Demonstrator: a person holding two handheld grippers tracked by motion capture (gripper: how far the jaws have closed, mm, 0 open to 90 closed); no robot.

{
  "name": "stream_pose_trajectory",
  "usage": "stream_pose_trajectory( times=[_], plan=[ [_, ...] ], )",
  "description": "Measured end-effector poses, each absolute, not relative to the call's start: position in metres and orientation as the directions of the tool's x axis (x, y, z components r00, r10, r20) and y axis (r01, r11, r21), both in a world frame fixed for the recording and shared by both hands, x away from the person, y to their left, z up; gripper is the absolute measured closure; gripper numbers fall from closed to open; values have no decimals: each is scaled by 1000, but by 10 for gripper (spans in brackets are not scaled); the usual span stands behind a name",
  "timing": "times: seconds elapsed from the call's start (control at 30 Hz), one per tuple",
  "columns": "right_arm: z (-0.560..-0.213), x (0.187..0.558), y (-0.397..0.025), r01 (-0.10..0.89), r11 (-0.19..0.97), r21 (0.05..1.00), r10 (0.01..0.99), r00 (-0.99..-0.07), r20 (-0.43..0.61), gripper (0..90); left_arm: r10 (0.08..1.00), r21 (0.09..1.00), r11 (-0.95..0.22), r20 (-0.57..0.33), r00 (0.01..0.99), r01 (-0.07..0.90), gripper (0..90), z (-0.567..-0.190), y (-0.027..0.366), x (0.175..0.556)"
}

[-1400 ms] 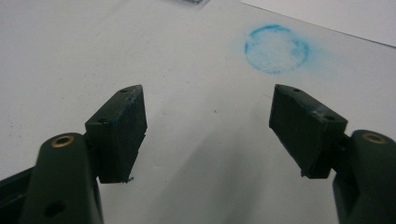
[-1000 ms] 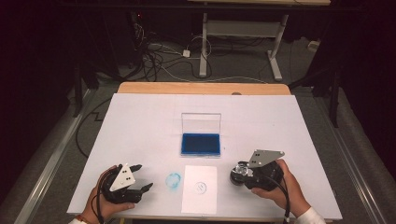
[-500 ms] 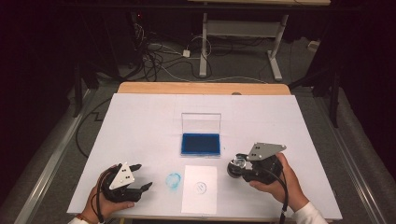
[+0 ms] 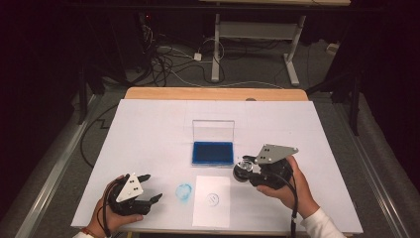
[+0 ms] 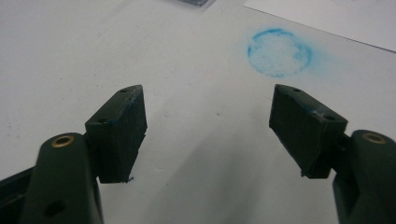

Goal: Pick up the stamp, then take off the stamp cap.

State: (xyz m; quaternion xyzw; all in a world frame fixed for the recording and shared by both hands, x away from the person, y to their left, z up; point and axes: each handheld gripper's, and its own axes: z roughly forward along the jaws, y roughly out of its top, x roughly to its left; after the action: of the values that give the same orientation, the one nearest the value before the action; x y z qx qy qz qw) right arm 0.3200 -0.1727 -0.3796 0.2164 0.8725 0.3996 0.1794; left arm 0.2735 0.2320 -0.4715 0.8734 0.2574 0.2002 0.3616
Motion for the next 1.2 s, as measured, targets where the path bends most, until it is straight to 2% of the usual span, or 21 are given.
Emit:
stream_pose_trajectory(
  times=[0.2, 0.57, 0.8, 1.2],
  plan=[
    [-373, 320, -164, 208, 575, 791, 510, -848, -147, 568, 592, 749, -589, 145, 792, 303, 265, -469, 227, 278],
    [-366, 327, -140, 181, 528, 830, 485, -867, -119, 568, 577, 796, -529, 85, 812, 293, 239, -459, 192, 296],
    [-360, 321, -124, 144, 478, 866, 462, -880, -108, 568, 536, 823, -519, 105, 838, 229, 237, -447, 155, 296],
    [-364, 315, -108, 157, 432, 888, 417, -908, -43, 568, 490, 859, -485, 113, 864, 162, 230, -438, 117, 293]
  ],
)
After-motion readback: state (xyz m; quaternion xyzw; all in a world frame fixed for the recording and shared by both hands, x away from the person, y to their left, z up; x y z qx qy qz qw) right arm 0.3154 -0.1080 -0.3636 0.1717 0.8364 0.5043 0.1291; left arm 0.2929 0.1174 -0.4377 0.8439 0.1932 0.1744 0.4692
